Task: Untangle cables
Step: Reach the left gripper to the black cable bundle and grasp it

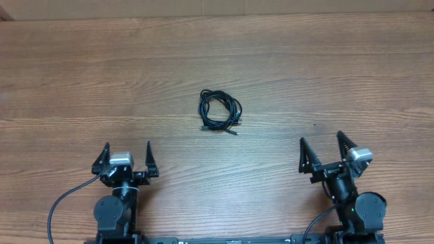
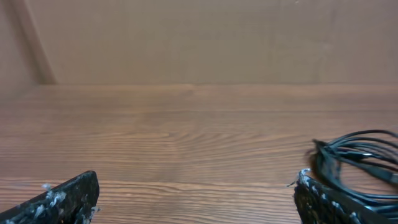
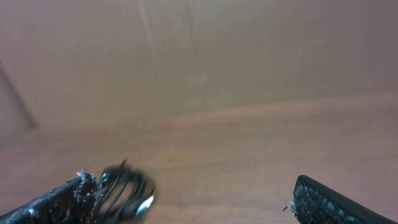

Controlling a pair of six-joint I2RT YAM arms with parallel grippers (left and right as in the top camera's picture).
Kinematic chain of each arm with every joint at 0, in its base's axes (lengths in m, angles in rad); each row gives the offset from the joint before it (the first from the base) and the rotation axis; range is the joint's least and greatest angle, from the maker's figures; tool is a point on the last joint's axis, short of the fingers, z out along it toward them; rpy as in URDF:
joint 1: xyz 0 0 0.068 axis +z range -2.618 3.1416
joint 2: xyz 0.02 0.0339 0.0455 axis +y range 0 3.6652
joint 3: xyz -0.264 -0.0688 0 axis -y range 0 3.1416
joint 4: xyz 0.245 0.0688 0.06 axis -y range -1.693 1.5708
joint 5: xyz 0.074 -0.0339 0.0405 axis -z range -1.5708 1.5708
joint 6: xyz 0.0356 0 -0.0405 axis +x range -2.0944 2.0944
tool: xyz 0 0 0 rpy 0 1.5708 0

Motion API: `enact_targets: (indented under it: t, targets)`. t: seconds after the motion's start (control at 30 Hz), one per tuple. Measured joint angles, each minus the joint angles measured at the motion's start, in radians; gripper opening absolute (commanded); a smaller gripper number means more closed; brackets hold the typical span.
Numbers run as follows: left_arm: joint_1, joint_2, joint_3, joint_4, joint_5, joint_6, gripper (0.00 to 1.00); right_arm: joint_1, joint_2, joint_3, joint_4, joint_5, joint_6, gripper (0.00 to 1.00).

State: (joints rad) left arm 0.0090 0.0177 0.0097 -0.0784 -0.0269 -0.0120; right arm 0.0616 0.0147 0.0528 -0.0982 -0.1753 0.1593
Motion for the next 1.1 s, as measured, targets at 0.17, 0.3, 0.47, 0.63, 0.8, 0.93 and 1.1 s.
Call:
enact_targets:
  t: [0.17, 0.3, 0.47, 0.63, 0.8, 0.93, 1.1]
  targets:
    - [0.0, 0.002, 0.014, -0.027, 0.095, -0.12, 1.0, 0.0, 0.002, 0.047, -0.108, -0.072, 0.035, 1.0]
    - [0.0, 0.039, 0.043, -0.057, 0.179, -0.22, 1.0, 0.0, 0.043, 0.212, -0.233, -0.058, 0.043, 1.0]
    - [0.0, 0.169, 0.181, -0.118, 0.244, -0.258, 1.0, 0.0, 0.235, 0.519, -0.388, -0.042, 0.042, 1.0]
    - [0.0, 0.42, 0.484, -0.157, 0.324, -0.246, 1.0, 0.0, 0.508, 0.758, -0.519, -0.04, 0.043, 1.0]
    - [0.0, 0.709, 0.82, -0.296, 0.438, -0.195, 1.0, 0.0, 0.722, 0.862, -0.541, -0.063, 0.073, 1.0]
    - [-0.003, 0.956, 1.119, -0.56, 0.481, -0.134, 1.0, 0.0, 0.824, 0.864, -0.559, -0.123, 0.091, 1.0]
    - [-0.015, 1.201, 1.372, -0.704, 0.562, -0.108, 1.0, 0.0, 0.905, 0.864, -0.564, -0.204, 0.049, 1.0]
